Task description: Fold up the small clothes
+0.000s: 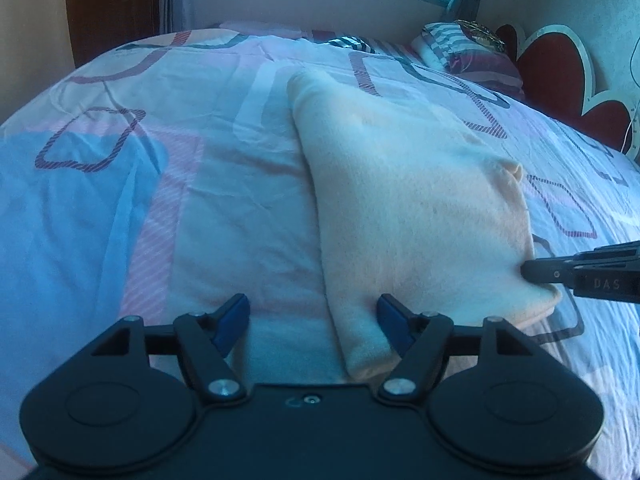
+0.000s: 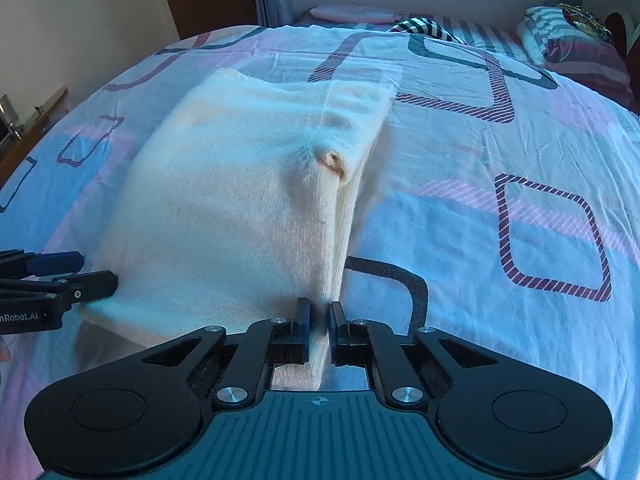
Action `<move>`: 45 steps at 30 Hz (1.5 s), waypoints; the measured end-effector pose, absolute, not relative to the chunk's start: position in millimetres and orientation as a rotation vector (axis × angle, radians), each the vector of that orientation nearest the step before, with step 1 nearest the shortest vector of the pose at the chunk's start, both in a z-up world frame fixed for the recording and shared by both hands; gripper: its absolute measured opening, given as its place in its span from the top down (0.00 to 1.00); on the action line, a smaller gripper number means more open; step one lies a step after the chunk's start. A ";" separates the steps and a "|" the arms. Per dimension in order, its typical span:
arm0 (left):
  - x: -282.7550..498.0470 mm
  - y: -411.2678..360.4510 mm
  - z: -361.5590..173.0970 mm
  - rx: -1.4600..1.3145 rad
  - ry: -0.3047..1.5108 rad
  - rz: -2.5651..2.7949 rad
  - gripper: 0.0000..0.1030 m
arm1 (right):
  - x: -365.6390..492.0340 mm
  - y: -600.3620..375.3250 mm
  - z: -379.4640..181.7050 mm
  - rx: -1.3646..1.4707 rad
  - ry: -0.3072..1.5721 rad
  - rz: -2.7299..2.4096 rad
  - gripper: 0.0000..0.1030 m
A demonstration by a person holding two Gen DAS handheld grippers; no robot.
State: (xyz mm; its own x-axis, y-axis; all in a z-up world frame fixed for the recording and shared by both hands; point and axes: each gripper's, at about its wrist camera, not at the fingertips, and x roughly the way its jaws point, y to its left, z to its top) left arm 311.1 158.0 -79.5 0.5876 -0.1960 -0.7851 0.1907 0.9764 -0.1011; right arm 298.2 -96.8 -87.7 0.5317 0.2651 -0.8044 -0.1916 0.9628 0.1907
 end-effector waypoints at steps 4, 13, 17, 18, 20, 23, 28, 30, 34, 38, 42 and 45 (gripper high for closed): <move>299.1 156.9 -62.3 0.003 0.894 -0.204 0.37 | 293.9 -102.1 -78.0 0.103 0.956 0.274 0.93; 284.7 154.4 -71.0 -0.003 0.904 -0.166 0.32 | 271.7 -92.9 -79.8 0.074 0.935 0.311 0.93; 284.9 151.7 -76.9 0.005 0.892 -0.150 0.28 | 274.0 -98.8 -88.4 0.117 0.947 0.294 0.93; 285.2 151.6 -77.3 0.005 0.890 -0.147 0.27 | 273.9 -98.6 -88.1 0.115 0.947 0.293 0.93; 285.8 151.0 -76.3 0.008 0.893 -0.139 0.26 | 272.5 -97.2 -87.8 0.106 0.944 0.289 0.93; 284.5 145.6 -72.5 0.047 0.888 -0.128 0.26 | 271.1 -94.5 -85.8 0.094 0.943 0.278 0.93; 280.1 136.0 -66.1 0.121 0.864 -0.120 0.20 | 267.4 -96.0 -83.0 0.109 0.937 0.267 0.93; 281.0 131.8 -70.0 0.145 0.869 -0.087 0.05 | 266.1 -97.5 -83.6 0.127 0.944 0.259 0.93; 281.8 134.8 -75.4 0.131 0.863 -0.063 0.01 | 265.2 -96.8 -83.0 0.090 0.944 0.183 0.32; 282.5 141.1 -75.4 0.094 0.870 -0.071 0.00 | 258.4 -106.2 -90.7 0.115 0.945 0.187 0.27; 277.4 140.1 -68.0 0.100 0.862 -0.056 0.01 | 250.2 -114.4 -88.9 0.154 0.932 0.179 0.27; 263.0 139.4 -56.0 0.096 0.813 -0.043 0.01 | 239.5 -117.0 -74.5 0.169 0.889 0.191 0.27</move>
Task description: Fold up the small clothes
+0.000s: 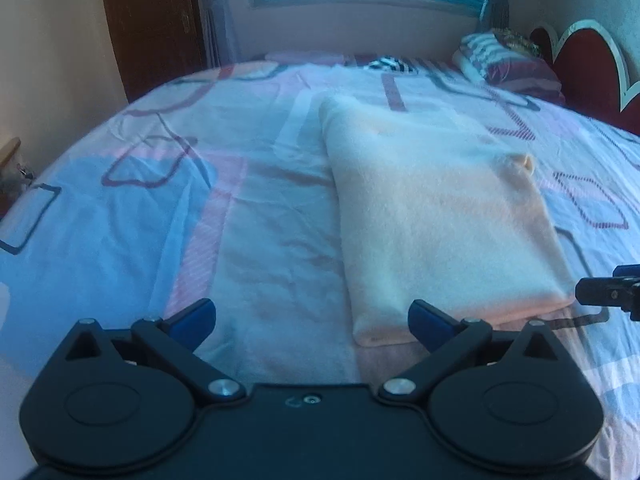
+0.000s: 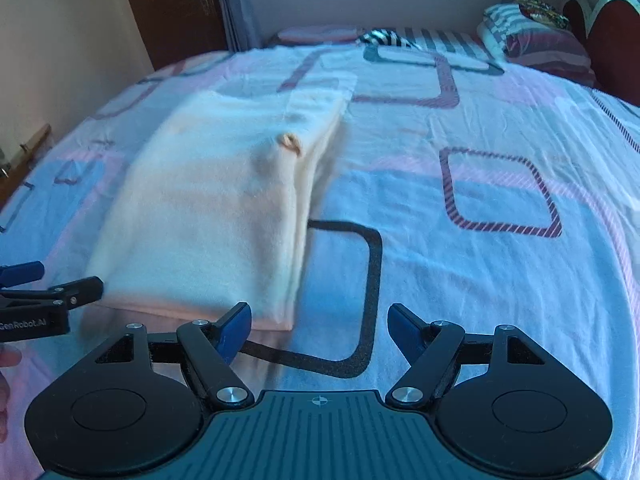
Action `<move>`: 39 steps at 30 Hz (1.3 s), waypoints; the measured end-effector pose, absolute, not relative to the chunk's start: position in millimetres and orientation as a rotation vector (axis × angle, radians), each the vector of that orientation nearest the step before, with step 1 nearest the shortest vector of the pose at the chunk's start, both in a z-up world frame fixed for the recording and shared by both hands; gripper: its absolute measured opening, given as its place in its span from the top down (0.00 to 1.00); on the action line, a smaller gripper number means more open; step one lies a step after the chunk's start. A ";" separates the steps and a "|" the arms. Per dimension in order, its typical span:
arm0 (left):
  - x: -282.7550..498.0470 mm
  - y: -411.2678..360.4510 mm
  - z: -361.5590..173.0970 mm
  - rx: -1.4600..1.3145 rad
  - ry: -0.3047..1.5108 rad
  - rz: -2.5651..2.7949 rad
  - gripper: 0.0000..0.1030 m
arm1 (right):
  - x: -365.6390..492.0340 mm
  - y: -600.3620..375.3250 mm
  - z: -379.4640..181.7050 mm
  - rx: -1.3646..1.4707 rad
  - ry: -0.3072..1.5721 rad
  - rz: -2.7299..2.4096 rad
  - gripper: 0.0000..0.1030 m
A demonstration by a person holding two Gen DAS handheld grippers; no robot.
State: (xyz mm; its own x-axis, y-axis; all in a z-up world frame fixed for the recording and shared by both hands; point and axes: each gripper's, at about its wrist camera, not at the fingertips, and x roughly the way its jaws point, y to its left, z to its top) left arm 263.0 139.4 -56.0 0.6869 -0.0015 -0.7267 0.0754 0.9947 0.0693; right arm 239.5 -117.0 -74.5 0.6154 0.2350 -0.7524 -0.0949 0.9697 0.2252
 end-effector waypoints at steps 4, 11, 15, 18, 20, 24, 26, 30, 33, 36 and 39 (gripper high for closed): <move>244.5 136.6 -42.9 0.079 0.782 -0.036 0.01 | 226.8 -117.6 -59.0 0.176 0.871 0.204 0.17; 208.2 127.3 -15.1 0.094 0.702 -0.048 0.01 | 194.9 -116.9 -39.2 0.163 0.845 0.218 0.00; 187.6 126.5 1.4 0.078 0.678 -0.034 0.01 | 170.0 -118.7 -23.6 0.151 0.804 0.207 0.00; 170.1 126.0 13.6 0.074 0.664 -0.041 0.01 | 147.8 -120.2 -10.4 0.150 0.773 0.201 0.00; 157.6 125.1 20.9 0.074 0.657 -0.053 0.01 | 130.8 -120.7 -0.3 0.147 0.748 0.192 0.00; 123.9 122.7 34.9 0.080 0.640 -0.072 0.01 | 95.1 -122.3 19.8 0.146 0.704 0.174 0.00; 107.4 122.7 41.0 0.080 0.629 -0.078 0.01 | 76.8 -121.0 29.0 0.137 0.685 0.167 0.00; 74.1 129.2 54.7 0.043 0.601 -0.086 0.01 | 39.1 -120.1 42.0 0.141 0.650 0.158 0.00; 53.9 134.1 63.4 -0.001 0.582 -0.090 0.01 | 14.3 -121.0 48.2 0.151 0.637 0.146 0.00; 39.6 134.9 71.2 -0.016 0.562 -0.095 0.01 | -1.9 -120.3 53.9 0.147 0.627 0.128 0.00; 32.8 133.1 78.1 -0.013 0.546 -0.111 0.01 | -14.8 -117.9 62.7 0.135 0.612 0.126 0.00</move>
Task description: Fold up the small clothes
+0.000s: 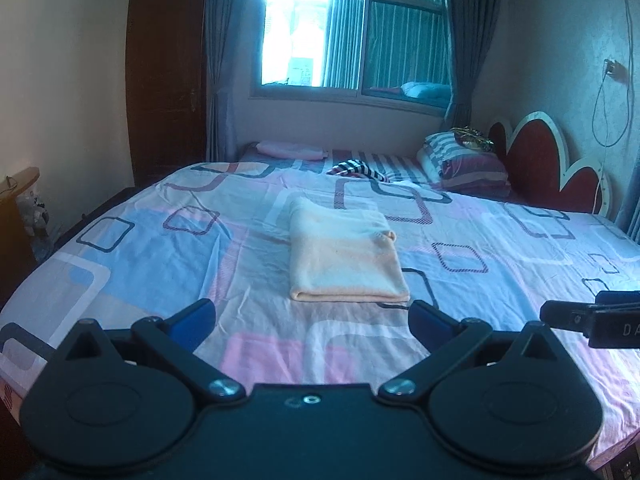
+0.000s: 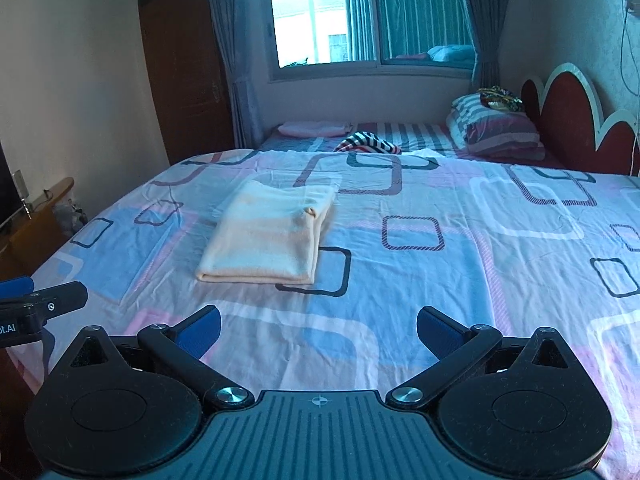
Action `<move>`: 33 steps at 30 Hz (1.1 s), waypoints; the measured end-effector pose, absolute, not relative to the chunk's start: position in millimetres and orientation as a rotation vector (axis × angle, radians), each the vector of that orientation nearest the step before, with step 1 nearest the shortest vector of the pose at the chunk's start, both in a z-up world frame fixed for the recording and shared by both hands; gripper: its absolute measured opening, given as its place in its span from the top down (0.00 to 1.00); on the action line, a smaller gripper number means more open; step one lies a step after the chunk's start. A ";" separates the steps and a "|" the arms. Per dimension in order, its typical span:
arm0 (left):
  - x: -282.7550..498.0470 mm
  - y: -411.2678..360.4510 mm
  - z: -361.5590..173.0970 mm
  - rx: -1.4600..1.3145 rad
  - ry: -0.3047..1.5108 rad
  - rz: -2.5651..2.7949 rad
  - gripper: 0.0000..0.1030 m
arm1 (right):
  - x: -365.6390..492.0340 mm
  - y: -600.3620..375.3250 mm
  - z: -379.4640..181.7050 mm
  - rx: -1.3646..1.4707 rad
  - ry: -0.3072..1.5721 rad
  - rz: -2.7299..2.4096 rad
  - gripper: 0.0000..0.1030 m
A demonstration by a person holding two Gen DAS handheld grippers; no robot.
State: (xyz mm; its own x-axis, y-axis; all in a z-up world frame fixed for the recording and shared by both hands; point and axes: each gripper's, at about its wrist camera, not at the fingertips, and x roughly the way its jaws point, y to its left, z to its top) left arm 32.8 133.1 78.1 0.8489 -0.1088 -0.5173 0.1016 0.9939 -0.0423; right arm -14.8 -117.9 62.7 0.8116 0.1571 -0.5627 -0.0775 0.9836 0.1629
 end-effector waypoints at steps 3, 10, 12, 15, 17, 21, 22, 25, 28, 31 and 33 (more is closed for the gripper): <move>27.4 132.2 82.2 -0.015 0.533 -0.125 0.01 | -24.9 -115.4 70.1 0.109 0.582 0.115 0.00; 21.9 129.2 88.5 0.006 0.513 -0.148 0.01 | -34.3 -119.5 77.2 0.120 0.552 0.086 0.00; 21.7 128.8 89.7 0.009 0.508 -0.155 0.01 | -35.6 -120.6 79.0 0.126 0.547 0.085 0.00; 21.3 128.2 91.0 0.013 0.499 -0.156 0.01 | -36.1 -121.1 80.5 0.131 0.539 0.081 0.00; 21.6 128.5 90.9 0.013 0.497 -0.154 0.01 | -36.1 -121.0 81.3 0.135 0.535 0.083 0.00; 21.7 129.5 90.2 0.007 0.500 -0.149 0.01 | -37.9 -122.3 81.9 0.143 0.532 0.081 0.00; 21.5 130.1 90.3 0.004 0.501 -0.148 0.01 | -38.0 -122.3 81.9 0.142 0.532 0.081 0.00; 21.4 131.0 90.7 0.005 0.502 -0.144 0.01 | -38.3 -122.8 82.2 0.145 0.531 0.085 0.00; 21.0 132.1 92.5 0.007 0.496 -0.138 0.01 | -38.5 -121.4 84.7 0.140 0.525 0.088 0.00; 20.5 131.4 93.5 0.005 0.493 -0.136 0.01 | -37.8 -119.8 87.2 0.140 0.521 0.095 0.00; 20.7 131.4 93.6 0.007 0.493 -0.136 0.01 | -38.9 -120.0 88.0 0.140 0.518 0.097 0.00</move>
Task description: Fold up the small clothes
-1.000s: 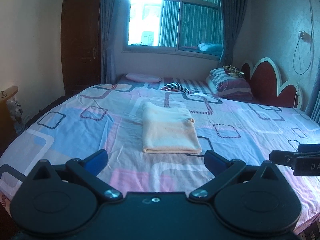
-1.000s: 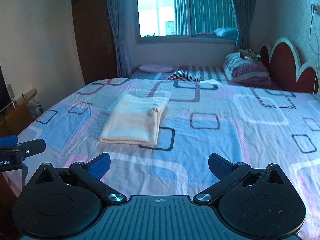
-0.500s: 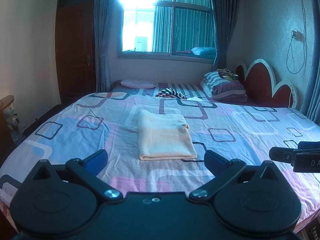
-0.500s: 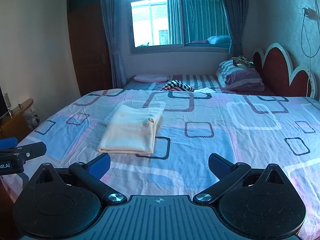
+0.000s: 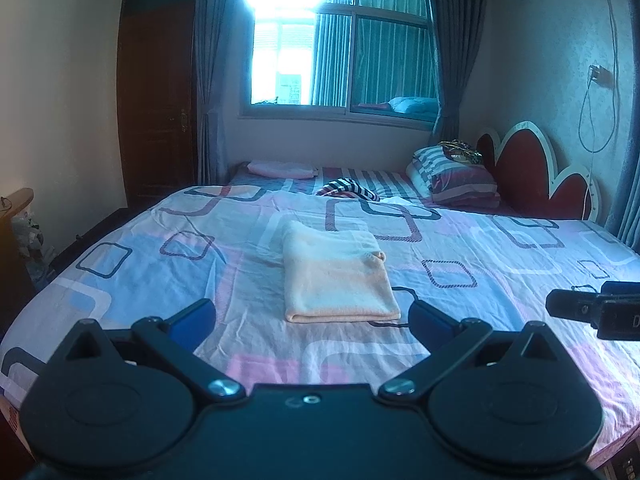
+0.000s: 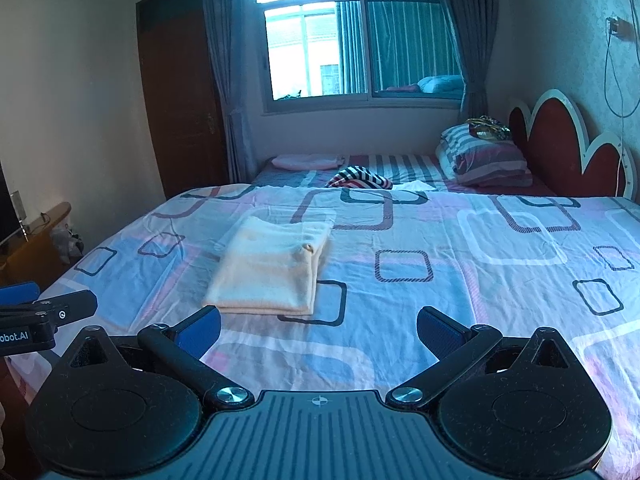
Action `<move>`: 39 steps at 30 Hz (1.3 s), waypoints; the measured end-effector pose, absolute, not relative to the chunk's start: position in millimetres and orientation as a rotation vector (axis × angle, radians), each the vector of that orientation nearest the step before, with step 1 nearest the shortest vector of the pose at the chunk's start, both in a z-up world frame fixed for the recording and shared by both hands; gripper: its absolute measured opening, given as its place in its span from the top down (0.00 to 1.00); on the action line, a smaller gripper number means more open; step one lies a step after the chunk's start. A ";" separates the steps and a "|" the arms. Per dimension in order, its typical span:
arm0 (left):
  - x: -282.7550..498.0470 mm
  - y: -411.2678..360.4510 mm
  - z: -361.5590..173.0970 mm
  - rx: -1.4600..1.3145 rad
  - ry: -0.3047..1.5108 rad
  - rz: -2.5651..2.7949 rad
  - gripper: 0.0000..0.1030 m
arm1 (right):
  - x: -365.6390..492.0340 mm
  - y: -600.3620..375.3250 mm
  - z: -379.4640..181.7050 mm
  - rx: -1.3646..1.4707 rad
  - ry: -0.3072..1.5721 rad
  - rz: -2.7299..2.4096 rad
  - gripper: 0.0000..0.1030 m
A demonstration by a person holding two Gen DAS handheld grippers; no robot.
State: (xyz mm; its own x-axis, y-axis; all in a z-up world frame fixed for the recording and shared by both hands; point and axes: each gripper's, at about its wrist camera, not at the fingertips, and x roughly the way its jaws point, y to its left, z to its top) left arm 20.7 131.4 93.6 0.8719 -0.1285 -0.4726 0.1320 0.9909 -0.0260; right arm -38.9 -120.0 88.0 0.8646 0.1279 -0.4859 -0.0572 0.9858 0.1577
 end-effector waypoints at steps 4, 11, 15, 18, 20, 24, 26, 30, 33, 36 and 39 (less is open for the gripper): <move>20.7 130.5 93.6 0.011 0.496 -0.133 0.01 | -37.3 -121.1 89.4 0.154 0.516 0.096 0.00; 21.8 129.7 93.3 0.016 0.497 -0.129 0.01 | -34.0 -122.8 88.7 0.159 0.522 0.098 0.00; 23.0 129.3 92.9 0.021 0.499 -0.127 0.01 | -33.3 -123.2 88.4 0.162 0.523 0.097 0.00; 23.0 129.4 92.8 0.023 0.500 -0.125 0.01 | -32.9 -123.1 87.9 0.164 0.522 0.092 0.00; 22.7 129.4 92.6 0.025 0.500 -0.126 0.01 | -33.3 -123.6 87.6 0.169 0.522 0.092 0.00; 22.5 128.8 92.7 0.023 0.499 -0.125 0.01 | -33.3 -123.9 88.0 0.167 0.521 0.092 0.00; 22.3 128.9 92.8 0.023 0.499 -0.126 0.01 | -33.3 -123.7 88.0 0.168 0.520 0.092 0.00; 22.7 130.5 93.0 0.024 0.496 -0.127 0.01 | -33.0 -123.1 88.7 0.167 0.519 0.092 0.00; 22.9 130.7 93.3 0.029 0.493 -0.124 0.01 | -33.1 -123.4 88.4 0.167 0.521 0.092 0.00; 24.1 131.6 93.2 0.032 0.494 -0.124 0.01 | -33.4 -123.2 88.9 0.163 0.520 0.091 0.00; 23.8 131.6 93.2 0.034 0.492 -0.125 0.01 | -32.9 -121.9 90.4 0.160 0.521 0.093 0.00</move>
State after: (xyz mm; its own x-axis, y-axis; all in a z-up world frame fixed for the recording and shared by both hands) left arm 23.8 131.6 93.2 0.8738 -0.1112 -0.4733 0.1274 0.9918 0.0022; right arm -32.9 -121.9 90.4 0.8635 0.1295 -0.4874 -0.0481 0.9832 0.1760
